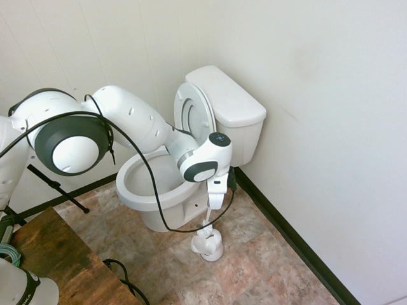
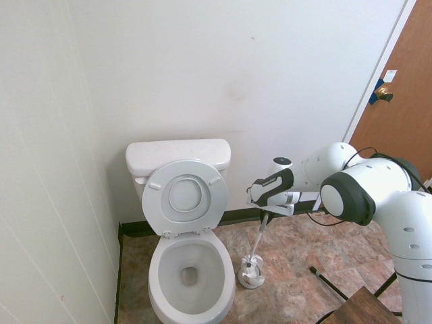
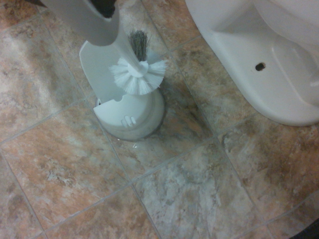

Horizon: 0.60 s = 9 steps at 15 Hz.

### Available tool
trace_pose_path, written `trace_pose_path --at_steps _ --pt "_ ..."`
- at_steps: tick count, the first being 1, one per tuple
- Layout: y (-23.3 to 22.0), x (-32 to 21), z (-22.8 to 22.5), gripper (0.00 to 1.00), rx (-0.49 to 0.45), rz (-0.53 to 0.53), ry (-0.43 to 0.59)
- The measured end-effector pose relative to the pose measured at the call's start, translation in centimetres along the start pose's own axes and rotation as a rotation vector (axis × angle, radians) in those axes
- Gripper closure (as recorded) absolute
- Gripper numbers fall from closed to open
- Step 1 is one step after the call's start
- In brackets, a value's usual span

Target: Clean the toilet

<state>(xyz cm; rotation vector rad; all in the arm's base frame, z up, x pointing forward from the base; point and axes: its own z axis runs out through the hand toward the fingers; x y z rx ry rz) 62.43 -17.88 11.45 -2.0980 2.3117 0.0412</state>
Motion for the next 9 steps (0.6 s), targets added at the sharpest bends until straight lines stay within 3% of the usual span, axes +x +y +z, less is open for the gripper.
trace_pose_path --at_steps 9 --pt "2.9 1.4 -1.5 1.00 -0.001 -0.005 -0.005"
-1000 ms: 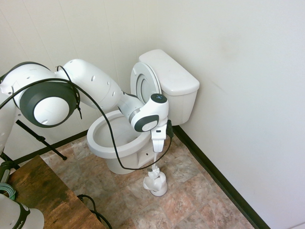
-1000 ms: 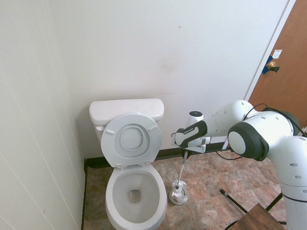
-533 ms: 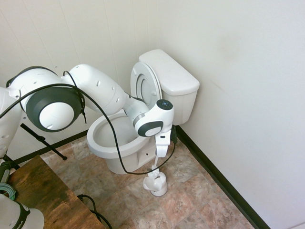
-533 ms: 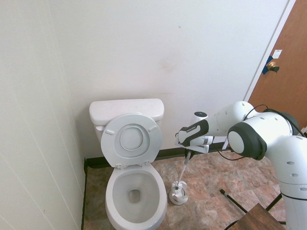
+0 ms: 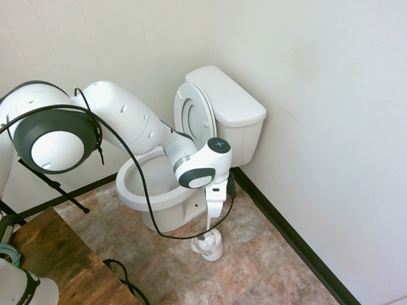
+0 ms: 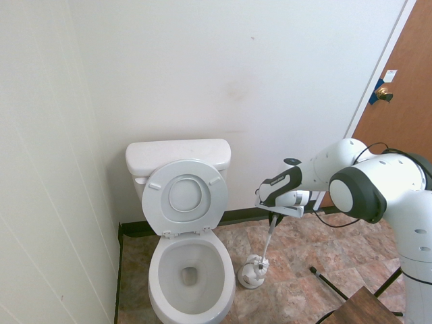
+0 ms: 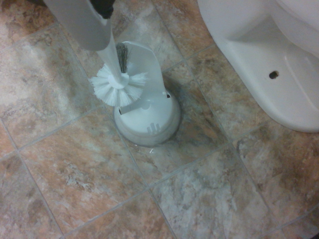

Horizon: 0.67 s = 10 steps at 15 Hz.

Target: Clean the toilet

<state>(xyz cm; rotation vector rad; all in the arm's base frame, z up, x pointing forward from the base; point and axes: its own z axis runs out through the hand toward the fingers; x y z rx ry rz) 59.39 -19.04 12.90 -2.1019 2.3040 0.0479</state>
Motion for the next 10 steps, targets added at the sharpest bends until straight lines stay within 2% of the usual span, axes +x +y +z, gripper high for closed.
trace_pose_path --at_steps 5,10 --pt "-0.5 -1.0 2.1 1.00 -0.025 -0.009 -0.009" --pt "-3.8 -1.1 6.2 1.00 -0.067 0.022 -0.014"
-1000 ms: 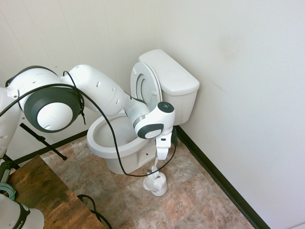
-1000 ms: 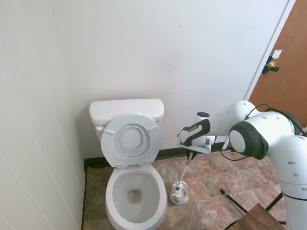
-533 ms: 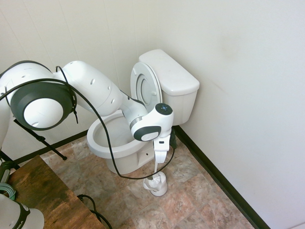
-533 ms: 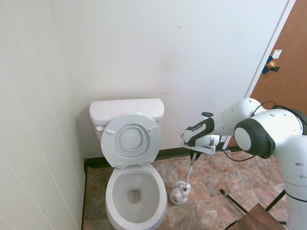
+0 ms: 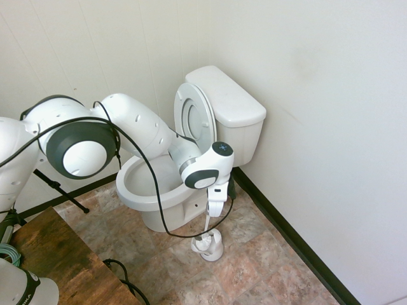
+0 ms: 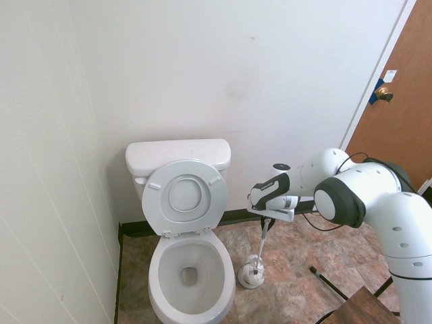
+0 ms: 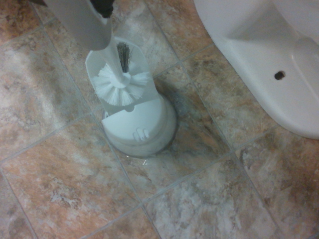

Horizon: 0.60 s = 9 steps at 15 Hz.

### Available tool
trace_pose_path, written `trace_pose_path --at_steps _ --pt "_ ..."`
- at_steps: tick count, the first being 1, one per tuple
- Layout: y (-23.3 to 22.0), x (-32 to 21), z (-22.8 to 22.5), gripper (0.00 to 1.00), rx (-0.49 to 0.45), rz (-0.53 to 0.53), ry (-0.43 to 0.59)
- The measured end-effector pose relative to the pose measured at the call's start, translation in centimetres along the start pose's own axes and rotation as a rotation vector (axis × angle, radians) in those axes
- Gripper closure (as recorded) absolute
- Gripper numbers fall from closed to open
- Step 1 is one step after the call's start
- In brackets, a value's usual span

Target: Clean the toilet

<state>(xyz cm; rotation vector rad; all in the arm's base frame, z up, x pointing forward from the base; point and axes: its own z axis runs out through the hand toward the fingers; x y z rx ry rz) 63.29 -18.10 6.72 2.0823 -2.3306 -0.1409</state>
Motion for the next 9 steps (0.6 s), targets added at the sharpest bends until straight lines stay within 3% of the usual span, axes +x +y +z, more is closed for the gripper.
trace_pose_path --at_steps 9 --pt "-6.0 3.2 5.9 1.00 -0.086 0.077 -0.005"
